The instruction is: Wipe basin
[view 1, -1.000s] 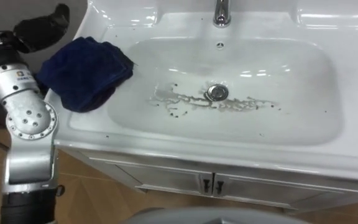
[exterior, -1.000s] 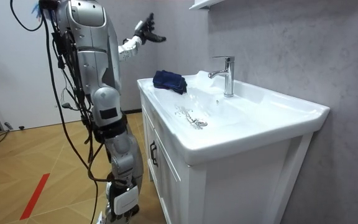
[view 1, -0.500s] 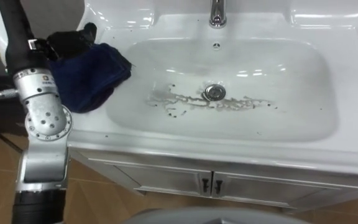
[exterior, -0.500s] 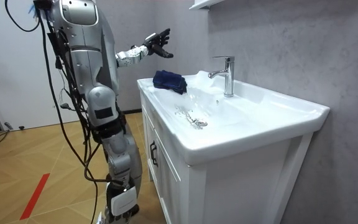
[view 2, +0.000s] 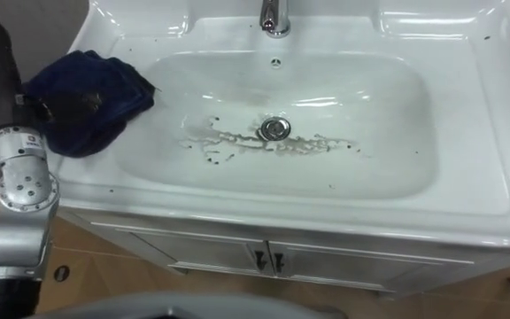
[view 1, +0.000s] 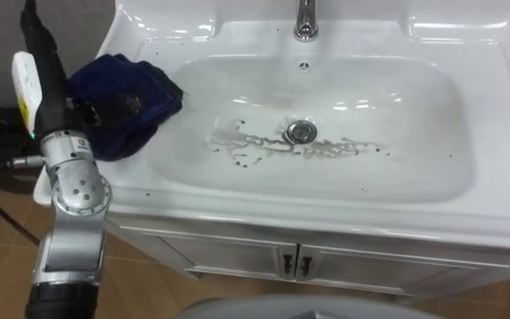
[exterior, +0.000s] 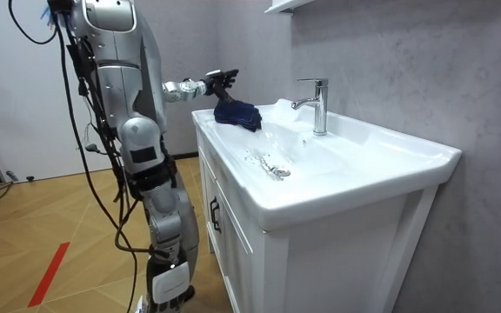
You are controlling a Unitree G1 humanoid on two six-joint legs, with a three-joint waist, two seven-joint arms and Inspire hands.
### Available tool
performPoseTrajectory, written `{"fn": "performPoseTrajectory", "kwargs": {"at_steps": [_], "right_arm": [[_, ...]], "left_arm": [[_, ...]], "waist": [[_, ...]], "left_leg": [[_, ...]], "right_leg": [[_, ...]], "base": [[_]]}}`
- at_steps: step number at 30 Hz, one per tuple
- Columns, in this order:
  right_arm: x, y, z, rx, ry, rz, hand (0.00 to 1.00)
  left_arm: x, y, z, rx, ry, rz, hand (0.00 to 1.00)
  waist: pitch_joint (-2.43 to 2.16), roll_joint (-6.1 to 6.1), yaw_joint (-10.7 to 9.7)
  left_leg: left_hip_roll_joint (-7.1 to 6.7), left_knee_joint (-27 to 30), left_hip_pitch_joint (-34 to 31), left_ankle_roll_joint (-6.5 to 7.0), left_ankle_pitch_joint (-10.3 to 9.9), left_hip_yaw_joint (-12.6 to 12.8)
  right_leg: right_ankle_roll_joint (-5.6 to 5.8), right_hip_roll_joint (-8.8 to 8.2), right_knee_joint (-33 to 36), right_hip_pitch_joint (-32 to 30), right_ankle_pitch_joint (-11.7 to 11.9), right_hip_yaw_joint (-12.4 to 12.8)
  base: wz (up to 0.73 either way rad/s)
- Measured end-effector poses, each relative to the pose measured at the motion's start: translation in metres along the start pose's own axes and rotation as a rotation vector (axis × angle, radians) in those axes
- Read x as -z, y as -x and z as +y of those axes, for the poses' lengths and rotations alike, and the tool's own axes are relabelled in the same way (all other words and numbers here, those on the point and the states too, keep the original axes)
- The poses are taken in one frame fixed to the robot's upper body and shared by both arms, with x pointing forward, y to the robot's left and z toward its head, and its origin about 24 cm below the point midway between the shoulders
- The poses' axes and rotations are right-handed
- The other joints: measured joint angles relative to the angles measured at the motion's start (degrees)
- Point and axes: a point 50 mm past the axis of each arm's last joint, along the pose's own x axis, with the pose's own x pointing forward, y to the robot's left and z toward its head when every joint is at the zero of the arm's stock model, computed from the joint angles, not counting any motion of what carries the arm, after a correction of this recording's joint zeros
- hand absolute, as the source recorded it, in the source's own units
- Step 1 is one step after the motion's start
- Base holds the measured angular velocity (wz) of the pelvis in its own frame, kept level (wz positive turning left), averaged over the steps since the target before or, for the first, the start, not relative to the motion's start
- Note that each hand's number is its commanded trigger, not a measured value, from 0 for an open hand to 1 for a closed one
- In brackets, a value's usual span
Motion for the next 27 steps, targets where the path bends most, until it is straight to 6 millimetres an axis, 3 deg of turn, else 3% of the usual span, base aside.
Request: {"fn": "performPoseTrajectory", "kwargs": {"at_steps": [8,15,27], "right_arm": [[0.001,0.0,0.0,0.0,0.014,0.032,0.0],[-0.003,0.001,-0.001,0.006,0.042,0.039,0.0],[-0.009,0.002,-0.002,0.012,0.052,0.02,0.0]], "left_arm": [[0.012,0.008,-0.011,0.066,-0.025,0.074,0.0],[0.019,0.015,-0.025,0.147,-0.026,0.12,0.0],[0.018,0.017,-0.029,0.164,-0.07,0.1,0.0]], "waist": [[-0.4,0.62,-0.62],[-0.33,0.59,-1.25],[-0.07,1.3,-1.35]], "left_leg": [[0.01,-0.5,-0.39,-0.03,0.02,0.1],[0.05,-0.39,-1.07,-0.14,0.29,0.23],[0.06,-0.4,-1.58,-0.14,0.29,0.18]], "right_leg": [[-0.02,0.02,0.13,-0.55,0.02,0.03],[-0.13,0.04,0.09,-1.36,0.08,-0.16],[-0.14,0.03,0.07,-1.83,0.09,-0.55]], "base": [[0.0],[0.0],[0.0]]}}
